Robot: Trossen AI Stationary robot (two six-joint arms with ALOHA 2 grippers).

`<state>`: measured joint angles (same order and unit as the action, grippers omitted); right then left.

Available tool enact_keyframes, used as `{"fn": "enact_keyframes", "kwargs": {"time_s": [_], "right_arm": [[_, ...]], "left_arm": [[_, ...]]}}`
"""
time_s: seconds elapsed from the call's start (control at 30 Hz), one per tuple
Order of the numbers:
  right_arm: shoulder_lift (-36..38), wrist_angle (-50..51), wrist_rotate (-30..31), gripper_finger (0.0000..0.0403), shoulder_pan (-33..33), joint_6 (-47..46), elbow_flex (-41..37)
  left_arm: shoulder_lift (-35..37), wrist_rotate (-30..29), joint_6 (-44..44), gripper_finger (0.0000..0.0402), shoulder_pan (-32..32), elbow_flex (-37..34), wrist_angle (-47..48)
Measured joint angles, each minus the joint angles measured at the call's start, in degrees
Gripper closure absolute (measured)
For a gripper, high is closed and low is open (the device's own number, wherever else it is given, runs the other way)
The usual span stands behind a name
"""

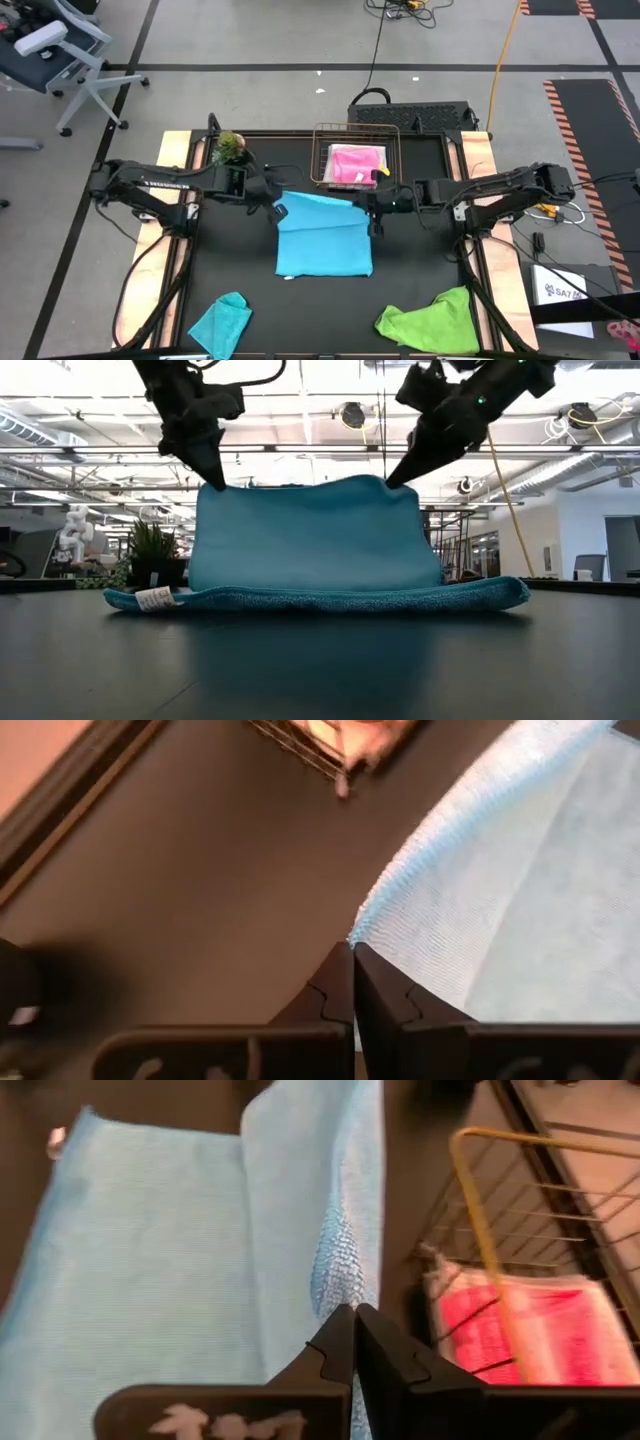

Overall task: Fold microfiber towels
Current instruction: Fold the right blue towel

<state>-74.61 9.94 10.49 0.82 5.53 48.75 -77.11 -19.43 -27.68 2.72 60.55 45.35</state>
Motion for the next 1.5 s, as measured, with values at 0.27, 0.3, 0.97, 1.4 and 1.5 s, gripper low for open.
{"fn": "enact_keyframes", "kwargs": {"time_s": [0.27, 0.3, 0.97, 1.4, 1.5], "right_arm": [[-0.04, -2.7, -0.02, 0.0403, 4.6, 3.93, 0.0], [0.07, -3.15, -0.02, 0.0403, 4.99, 4.24, 0.0], [0.68, 4.53, -16.86, 0.0403, 1.09, -7.99, 0.0], [0.62, 4.86, -21.17, 0.0403, -8.71, -17.68, -0.72], [0.59, 3.63, -20.96, 0.0403, -11.25, -21.12, -2.36]], "left_arm": [[0.22, -0.65, 5.58, 0.0401, 5.45, 0.07, -3.05], [0.22, -0.54, 6.08, 0.0401, 6.02, 0.07, -3.08], [0.2, 9.59, -4.83, 0.0401, -0.61, 0.05, 1.89], [-5.64, 10.02, -18.51, 0.0401, -14.87, 0.11, -0.43], [-8.57, 10.63, -20.63, 0.0401, -16.92, 0.08, -2.53]]}}
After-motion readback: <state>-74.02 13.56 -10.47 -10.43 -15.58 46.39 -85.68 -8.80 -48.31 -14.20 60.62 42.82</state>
